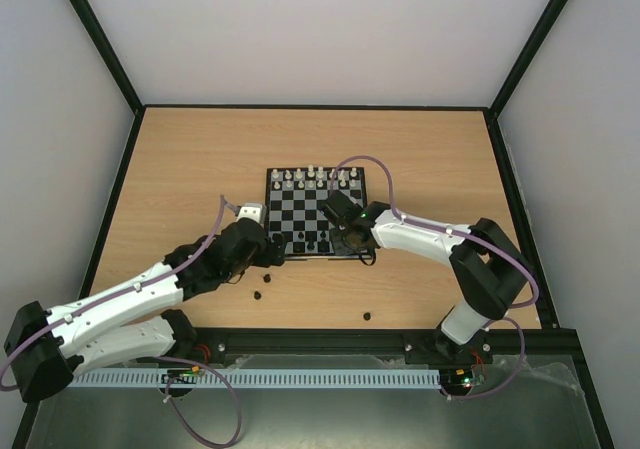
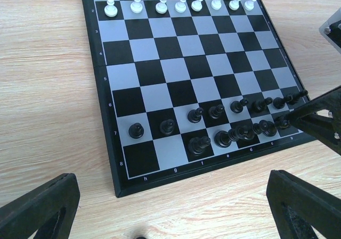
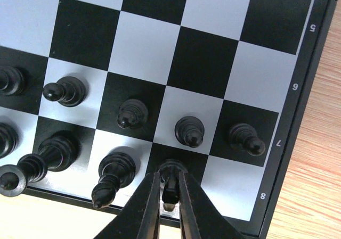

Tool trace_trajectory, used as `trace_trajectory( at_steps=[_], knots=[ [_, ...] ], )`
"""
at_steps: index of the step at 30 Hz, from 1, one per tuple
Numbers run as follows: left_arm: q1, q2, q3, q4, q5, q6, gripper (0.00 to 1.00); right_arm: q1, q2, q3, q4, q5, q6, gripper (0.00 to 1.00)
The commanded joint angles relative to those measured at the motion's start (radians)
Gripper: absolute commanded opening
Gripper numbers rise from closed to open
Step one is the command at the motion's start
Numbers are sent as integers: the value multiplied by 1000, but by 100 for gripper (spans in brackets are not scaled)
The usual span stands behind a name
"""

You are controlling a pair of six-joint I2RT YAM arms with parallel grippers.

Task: Set up the chess pieces on the board
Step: Place the chess piece on the chessboard.

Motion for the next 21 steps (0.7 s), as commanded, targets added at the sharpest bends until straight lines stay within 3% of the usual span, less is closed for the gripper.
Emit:
trace_trajectory(
  at_steps=[1,8,12,21],
  knots=[
    [13,11,-4,3,5,13,99,-3,18,19,-24,-10,-9,14],
    [16,30,6,-14,9,2,99,-3,-35,4,-43,2,-1,27],
    [16,74,10,-55,7,-47,99,-4,-162,-42,-57,12,8,36],
    [7,146,-34,-69,50,-119,99,-4,-366,-122,-68,-36,-11,39]
  ],
)
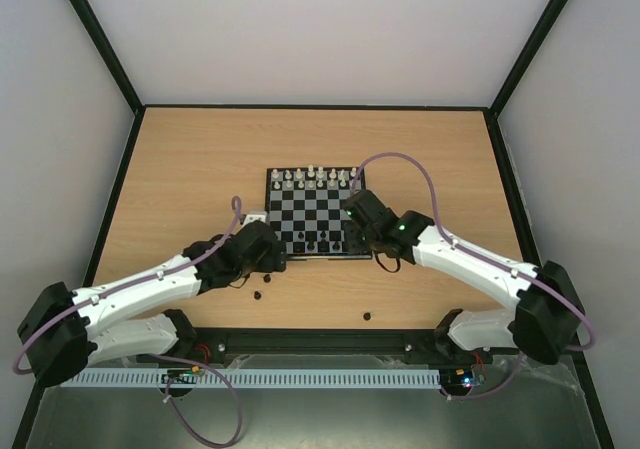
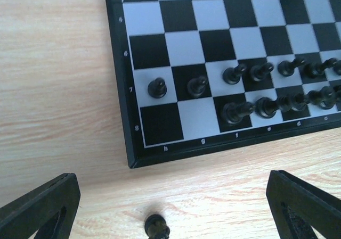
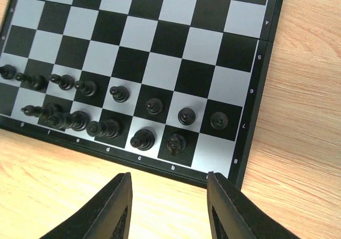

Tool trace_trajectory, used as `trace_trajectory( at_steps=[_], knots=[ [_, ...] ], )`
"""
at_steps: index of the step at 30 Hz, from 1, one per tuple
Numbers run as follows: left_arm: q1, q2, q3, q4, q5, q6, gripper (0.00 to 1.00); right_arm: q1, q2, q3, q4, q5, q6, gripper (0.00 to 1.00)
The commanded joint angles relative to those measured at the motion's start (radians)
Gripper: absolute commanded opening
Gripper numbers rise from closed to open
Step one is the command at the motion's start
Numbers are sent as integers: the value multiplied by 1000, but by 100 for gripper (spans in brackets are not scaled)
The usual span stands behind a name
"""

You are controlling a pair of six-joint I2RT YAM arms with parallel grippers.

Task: Set up the chess pieces on the board
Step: Place the chess piece on the chessboard, then pick up the chess piece at the center of the board.

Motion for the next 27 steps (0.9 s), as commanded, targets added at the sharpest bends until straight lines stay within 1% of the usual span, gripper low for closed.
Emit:
trace_trajectory(
  at_steps=[1,3,10,12,17,24,27],
  knots=[
    [-11,21,-28,-38,25,-48,97,-3,-66,-46,-59,-26,-13,40],
    [-23,35,-36,-47,29,-61,92,-2,-85,-54,-55,-48,-18,40],
    [-102,76,-67,-53,57,-106,65,-2,-104,-58,-44,-110,-35,40],
    [-124,96,-74,-55,63,-119,60,-3,-107,-58,-42,-118,-37,40],
    [-144,122,-83,-57,57,-128,56,-3,-116,-62,-38,-127,-39,40],
    [-144,168,-65,-61,14,-122,54,-3,-118,-63,-37,-127,-40,39],
    [-142,197,-55,-48,4,-111,50,-2,-116,-62,-38,-125,-40,39]
  ],
)
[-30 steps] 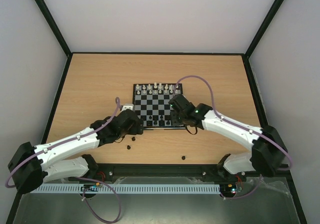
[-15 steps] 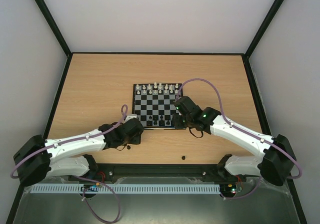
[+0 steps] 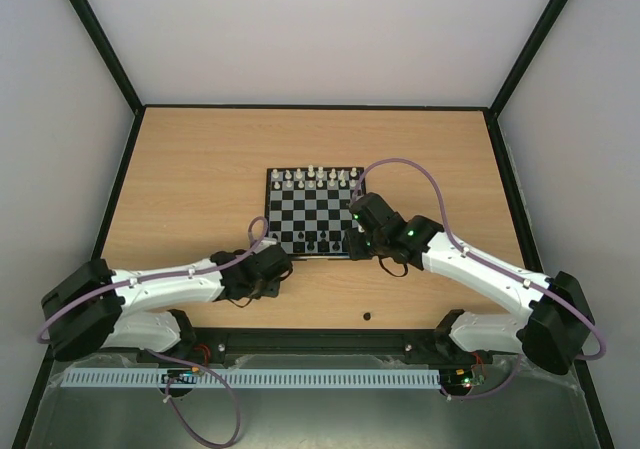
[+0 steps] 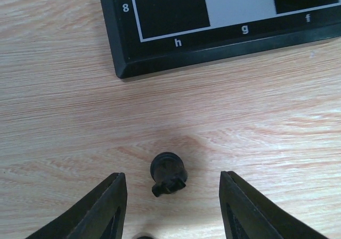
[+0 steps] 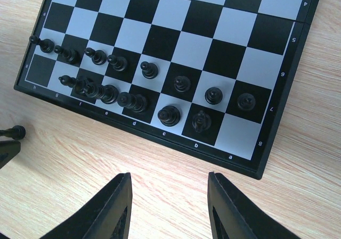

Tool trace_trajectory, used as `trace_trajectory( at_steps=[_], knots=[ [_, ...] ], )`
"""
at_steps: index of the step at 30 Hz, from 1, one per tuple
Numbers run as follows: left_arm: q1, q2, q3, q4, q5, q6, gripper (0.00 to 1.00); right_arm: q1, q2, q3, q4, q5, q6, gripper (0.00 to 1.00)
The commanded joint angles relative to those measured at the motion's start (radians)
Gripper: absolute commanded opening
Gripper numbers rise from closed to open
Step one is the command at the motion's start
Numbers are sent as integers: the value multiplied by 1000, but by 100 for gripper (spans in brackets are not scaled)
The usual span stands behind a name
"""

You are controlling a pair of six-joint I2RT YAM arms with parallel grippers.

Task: Set up the chess pieces on the board
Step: Pick up the chess piece at the center of the board.

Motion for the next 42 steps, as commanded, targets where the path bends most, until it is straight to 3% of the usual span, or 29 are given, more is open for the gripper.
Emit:
trace_trajectory(
  at_steps=[1,26,42],
  knots=[
    [-1,39,22,-7,-34,10,49,-3,-15,-15,-30,-11,-11,39],
    [7,44,37,-2,-39,20,9,-2,-21,-28,-18,-17,-11,39],
    [42,75,171,-25,-104,77,8,-2,-50,-31,-16,-5,-7,39]
  ],
)
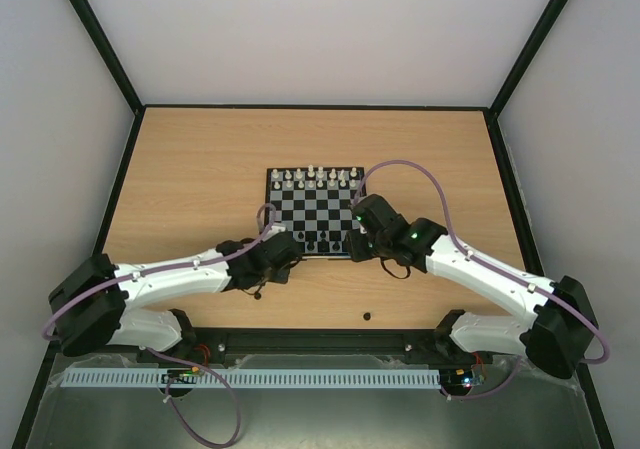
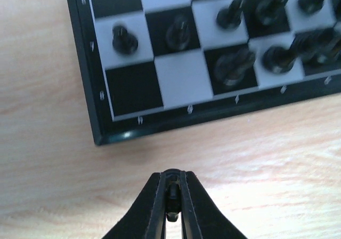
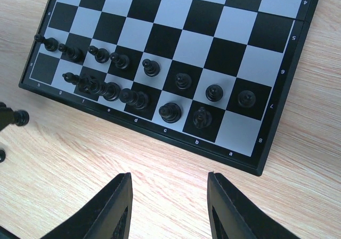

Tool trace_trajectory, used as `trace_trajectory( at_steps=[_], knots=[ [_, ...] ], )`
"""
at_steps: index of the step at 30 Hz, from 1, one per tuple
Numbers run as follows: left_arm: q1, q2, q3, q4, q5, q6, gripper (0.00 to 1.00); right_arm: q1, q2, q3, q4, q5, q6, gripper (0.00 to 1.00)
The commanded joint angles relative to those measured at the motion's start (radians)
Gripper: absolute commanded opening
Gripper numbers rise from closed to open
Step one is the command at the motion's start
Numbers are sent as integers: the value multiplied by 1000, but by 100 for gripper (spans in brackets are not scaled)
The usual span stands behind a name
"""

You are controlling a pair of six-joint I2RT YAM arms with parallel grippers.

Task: Set up the chess pieces on the board
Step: Pick up the chess piece at the center of the board, then place the chess piece on the chessboard.

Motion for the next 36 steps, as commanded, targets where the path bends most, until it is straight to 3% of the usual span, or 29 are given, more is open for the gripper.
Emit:
trace_trajectory(
  at_steps=[1,17,36],
  knots=[
    [32,24,74,-24,-50,48,8,-2,-24,-12,-21,4,-6,39],
    [87,222,228,21,-58,161,9,-2,-46,-17,-22,6,-4,39],
    [111,288,234,67,-37,185,11,-2,-43,-22,-17,-1,-6,39]
  ],
)
